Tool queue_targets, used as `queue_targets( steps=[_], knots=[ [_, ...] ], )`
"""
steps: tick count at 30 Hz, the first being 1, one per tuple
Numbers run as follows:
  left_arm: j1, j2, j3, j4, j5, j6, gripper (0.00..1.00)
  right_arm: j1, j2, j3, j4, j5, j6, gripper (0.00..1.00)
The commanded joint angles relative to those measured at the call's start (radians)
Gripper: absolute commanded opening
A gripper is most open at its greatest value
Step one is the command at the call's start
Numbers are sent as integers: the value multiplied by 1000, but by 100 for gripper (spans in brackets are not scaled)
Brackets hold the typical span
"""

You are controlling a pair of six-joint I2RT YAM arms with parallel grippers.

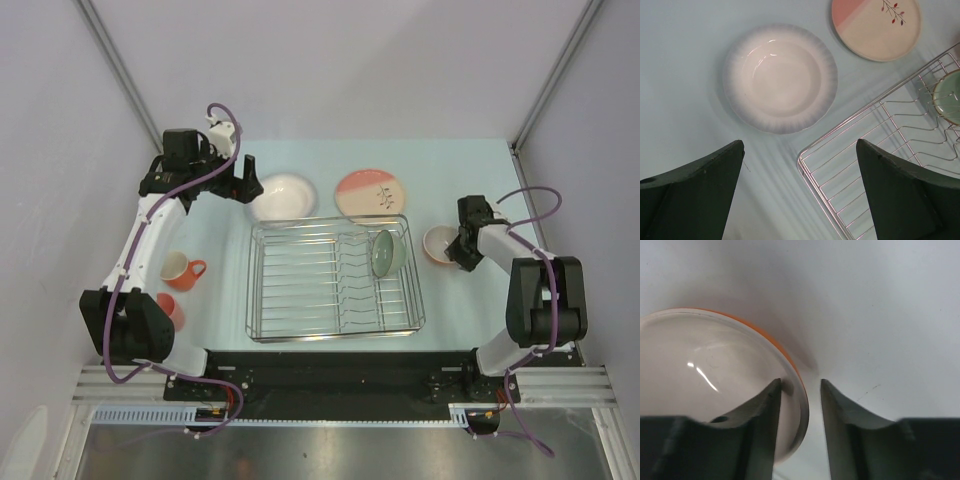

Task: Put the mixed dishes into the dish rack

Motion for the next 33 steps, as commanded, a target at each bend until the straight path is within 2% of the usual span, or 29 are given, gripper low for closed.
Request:
queue_targets(
  steps=[1,3,4,6,9,13,14,19,21,26,29,33],
  knots=[
    [7,-16,1,5,15,16,100,19,-8,-15,26,58,4,31],
    [7,-14,4,2,17,16,100,17,-31,-26,11,57,12,22],
    [8,-14,5,2,18,15,100,16,-43,-28,0,55,15,9],
    [7,-14,12,1,21,13,100,29,-90,-29,-22,72,19,0],
    [7,-16,22,-7,21,12,100,75,-164,-25,-75,142,22,0],
    [7,-16,35,-11,18,12,100,227,-345,12,-211,328,27,0],
    [7,-14,36,-16,20,10,100,300,-368,21,-239,409,29,0],
    [7,-8,52,-27,17,7,100,508,-434,101,-495,627,128,0],
    [7,-11,52,-24,15,6,100,629,-413,126,-584,725,185,0],
    [7,-14,48,-30,11,6,100,830,-281,251,-986,902,583,0],
    [7,-16,48,-30,8,4,100,904,-194,276,-1013,910,553,0],
    [7,-20,44,-34,0,15,100,942,-120,281,-1014,897,526,0]
  ],
)
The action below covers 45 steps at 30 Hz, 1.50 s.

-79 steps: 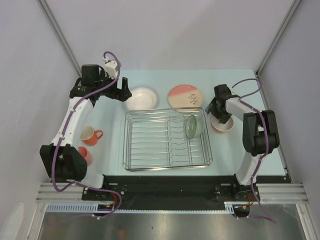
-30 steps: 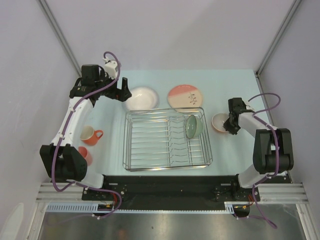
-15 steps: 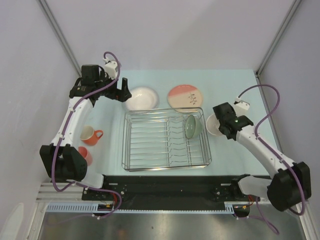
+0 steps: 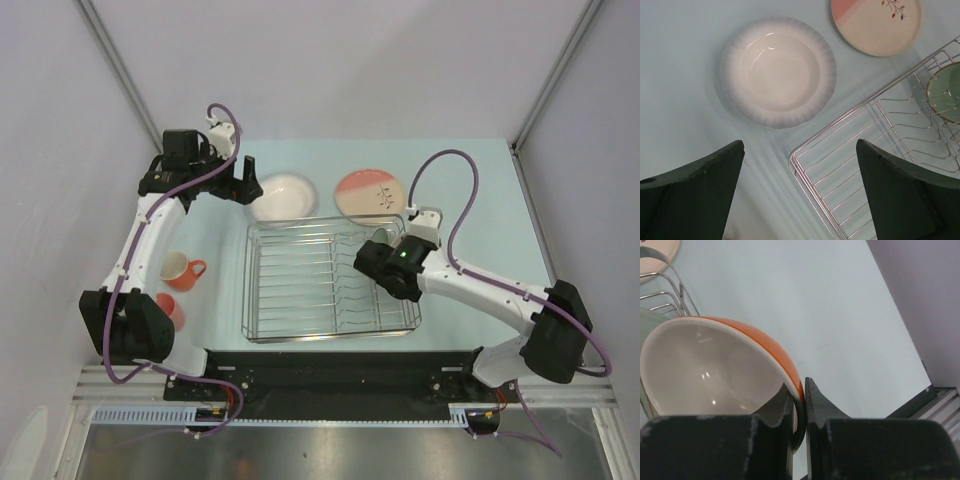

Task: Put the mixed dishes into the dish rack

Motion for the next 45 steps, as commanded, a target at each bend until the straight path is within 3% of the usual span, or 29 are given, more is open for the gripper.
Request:
queue_targets(
  steps=[1,11,19,27,32,45],
  knots=[
    [6,-23,32,0,-3,15,100,34,64,33,-220,78,82,0],
    [6,-22,26,-3,-8,26,100,124,-18,71,-218,-31,-84,0],
    [6,-51,-12,20,-8,15,100,177,41,72,-220,-193,-210,0],
    [6,-60,-29,19,-6,23,100,143,55,-4,-224,-296,-205,0],
    [6,-34,-28,22,-6,26,100,89,12,39,-226,-313,-276,0],
    [6,-36,-111,72,-3,38,99,198,254,140,-227,-381,-408,0]
  ],
)
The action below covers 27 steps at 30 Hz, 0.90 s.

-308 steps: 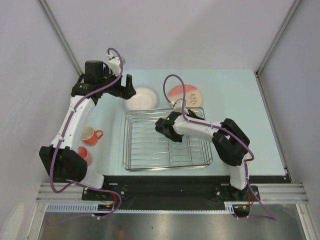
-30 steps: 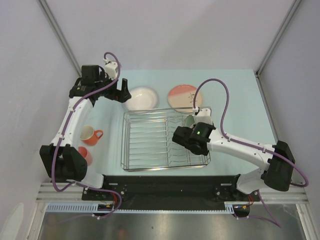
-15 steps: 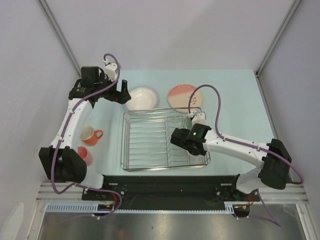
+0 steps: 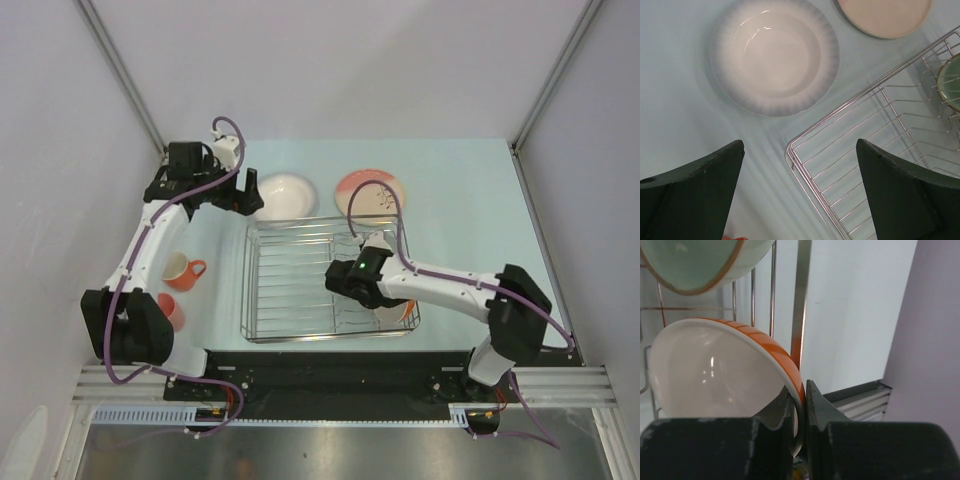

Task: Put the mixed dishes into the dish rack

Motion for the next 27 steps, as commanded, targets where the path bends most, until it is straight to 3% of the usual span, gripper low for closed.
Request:
queue_targets(
  steps=[1,4,7,10,11,13,19,25,27],
  knots=[
    [6,-15,-16,35,3,28,100,56,88,60,-159,-93,-58,0],
    [6,-14,-15,41,0,31,100,73,117,104,-157,-96,-75,0],
    [8,-15,-18,50,3,27,100,84,135,130,-157,-106,-89,13],
    [8,-14,-23,56,9,21,100,98,136,138,-156,-115,-95,52],
    [8,-14,-21,55,9,21,100,99,131,139,-156,-116,-95,59],
    [8,-14,-20,53,8,21,100,99,116,141,-157,-112,-98,99],
    [8,-11,-6,50,-6,27,100,87,61,228,-157,-89,-80,100],
    [8,7,25,51,-15,21,100,6,-33,651,-147,53,-89,100],
    [8,23,36,54,-18,12,100,-39,-4,826,-81,119,-174,100]
  ],
)
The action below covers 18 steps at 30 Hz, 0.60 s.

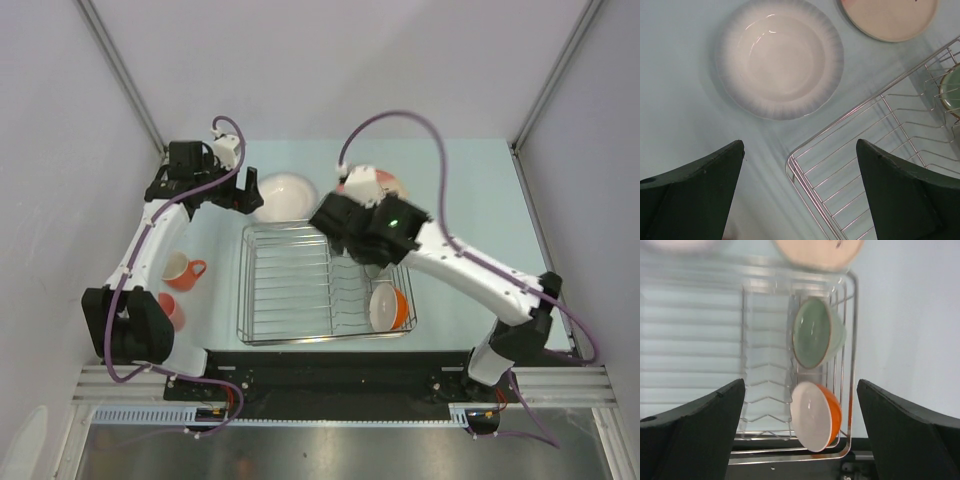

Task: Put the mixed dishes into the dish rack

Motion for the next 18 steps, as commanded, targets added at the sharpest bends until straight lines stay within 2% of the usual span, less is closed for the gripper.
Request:
queue_targets(
  steps=[1,2,3,4,5,7,10,12,13,15,16,18],
  knots=[
    [8,24,63,33,-6,3,100,-91,-66,293,47,149,-184,100],
    [8,34,69,36,-7,0,100,-128,-75,288,165,17,-262,100],
    [8,37,74,42,-10,-3,100,-216,-112,220,279,-86,-304,100],
    [8,43,80,47,-12,-3,100,-272,-127,175,496,-193,-333,100],
    [8,50,83,57,-18,-3,100,-312,-135,123,586,-359,-364,100],
    [9,64,105,60,-22,-3,100,-428,-76,98,718,-453,-364,97],
    [18,93,126,70,-18,0,100,-534,111,206,769,-625,-366,81],
    [26,125,134,88,-27,7,100,-565,188,248,809,-728,-379,80],
    [29,144,147,96,-41,9,100,-587,278,298,838,-782,-384,76],
    [47,176,174,91,-48,10,100,-597,381,392,828,-849,-387,76],
    [54,216,204,88,-39,9,99,-604,432,508,793,-871,-389,77],
    [89,254,247,76,-24,-8,99,-617,593,621,742,-917,-380,80]
  ],
)
